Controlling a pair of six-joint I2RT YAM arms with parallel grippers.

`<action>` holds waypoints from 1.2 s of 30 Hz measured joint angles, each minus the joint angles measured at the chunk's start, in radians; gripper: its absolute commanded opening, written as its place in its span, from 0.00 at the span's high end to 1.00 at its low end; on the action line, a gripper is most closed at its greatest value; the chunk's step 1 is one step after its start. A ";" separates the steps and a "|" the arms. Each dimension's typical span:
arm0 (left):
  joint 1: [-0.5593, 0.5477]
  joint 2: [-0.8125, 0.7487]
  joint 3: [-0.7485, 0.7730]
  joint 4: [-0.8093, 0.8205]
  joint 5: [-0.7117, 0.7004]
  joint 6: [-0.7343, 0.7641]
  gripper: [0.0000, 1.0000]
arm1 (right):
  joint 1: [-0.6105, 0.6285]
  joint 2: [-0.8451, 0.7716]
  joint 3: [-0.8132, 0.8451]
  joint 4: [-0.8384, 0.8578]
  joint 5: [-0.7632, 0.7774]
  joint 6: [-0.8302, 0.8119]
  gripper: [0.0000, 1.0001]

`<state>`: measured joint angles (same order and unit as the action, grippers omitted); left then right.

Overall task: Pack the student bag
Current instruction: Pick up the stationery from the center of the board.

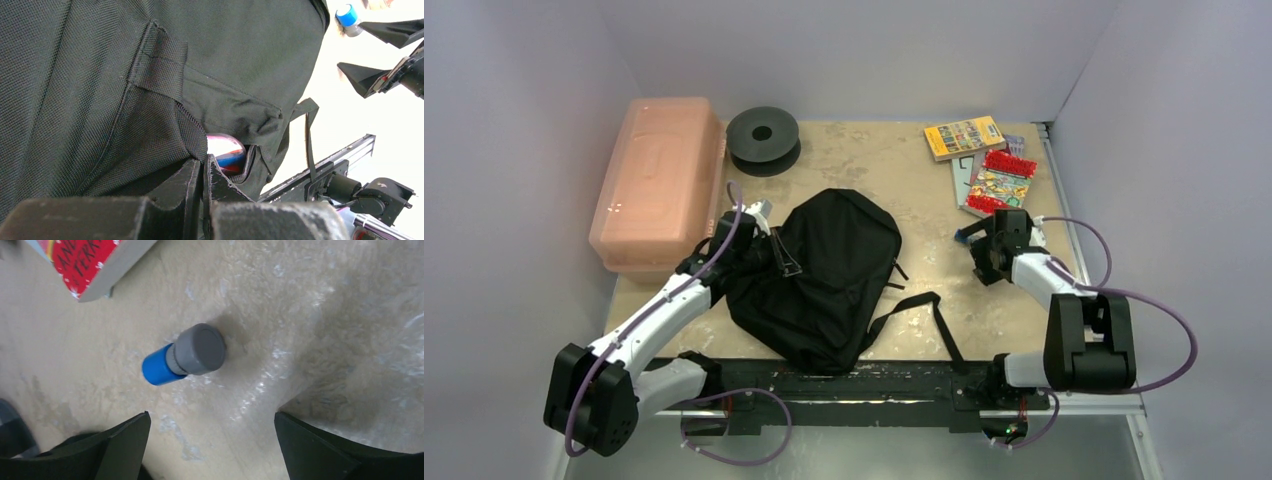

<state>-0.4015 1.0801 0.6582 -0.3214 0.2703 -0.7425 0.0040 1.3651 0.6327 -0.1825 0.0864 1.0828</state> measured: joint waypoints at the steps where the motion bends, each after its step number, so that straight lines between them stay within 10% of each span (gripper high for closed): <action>1: 0.000 0.004 0.000 0.003 0.003 0.000 1.00 | 0.000 0.000 -0.008 0.014 -0.011 0.026 0.01; 16: 0.000 -0.055 -0.002 -0.039 -0.006 0.002 1.00 | 0.001 0.281 0.257 -0.003 0.035 0.286 0.09; 20: 0.000 -0.055 -0.002 -0.040 -0.007 0.002 1.00 | 0.001 0.297 0.298 -0.085 0.116 0.300 0.32; 27: 0.000 -0.054 -0.002 -0.040 -0.009 0.003 1.00 | 0.002 0.331 0.340 -0.166 0.204 0.304 0.40; 36: 0.000 -0.047 -0.002 -0.039 -0.009 0.003 1.00 | 0.002 0.340 0.331 -0.146 0.262 0.275 0.91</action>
<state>-0.4015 1.0328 0.6563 -0.3599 0.2615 -0.7399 0.0059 1.7050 0.9634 -0.3283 0.3481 1.3582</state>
